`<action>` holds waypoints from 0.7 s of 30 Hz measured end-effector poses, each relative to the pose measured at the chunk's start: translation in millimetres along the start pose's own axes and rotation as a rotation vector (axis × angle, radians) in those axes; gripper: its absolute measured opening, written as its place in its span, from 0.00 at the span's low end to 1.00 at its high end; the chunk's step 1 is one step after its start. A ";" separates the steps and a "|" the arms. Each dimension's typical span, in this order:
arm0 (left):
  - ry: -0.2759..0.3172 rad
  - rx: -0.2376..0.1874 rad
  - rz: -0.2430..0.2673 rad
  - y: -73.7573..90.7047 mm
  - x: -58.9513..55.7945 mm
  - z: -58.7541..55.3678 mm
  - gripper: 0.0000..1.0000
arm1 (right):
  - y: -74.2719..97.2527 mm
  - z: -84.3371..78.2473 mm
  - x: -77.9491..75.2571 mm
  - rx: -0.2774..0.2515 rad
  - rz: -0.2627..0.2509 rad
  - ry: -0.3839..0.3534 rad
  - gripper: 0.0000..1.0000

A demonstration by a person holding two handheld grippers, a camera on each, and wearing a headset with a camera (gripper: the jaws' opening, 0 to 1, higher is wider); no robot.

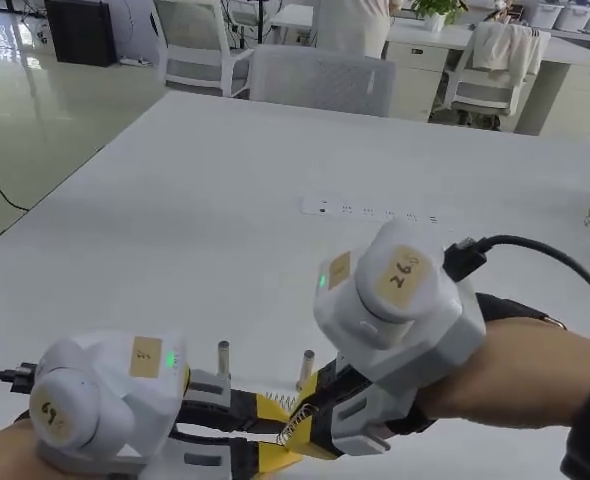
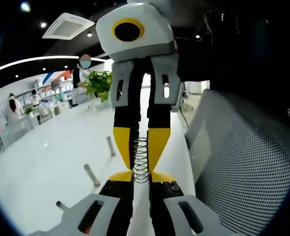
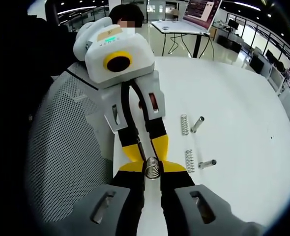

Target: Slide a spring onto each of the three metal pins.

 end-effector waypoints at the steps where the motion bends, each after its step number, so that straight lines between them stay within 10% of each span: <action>1: 0.012 -0.005 0.000 0.2 0.4 0.1 0.04 | 0.0 -0.3 -0.2 0.002 -0.003 0.001 0.09; 21: 0.146 -0.050 0.032 11.1 4.5 -0.9 0.34 | 9.1 -11.6 -7.5 0.006 -0.028 -0.040 0.09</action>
Point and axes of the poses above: the centre of the closed fingertips' face, and the gripper's own axes: y roughly backward along the fingers, x roughly to its left, z roughly out of its top, the point moved 6 cm from there along y, roughly backward along the fingers
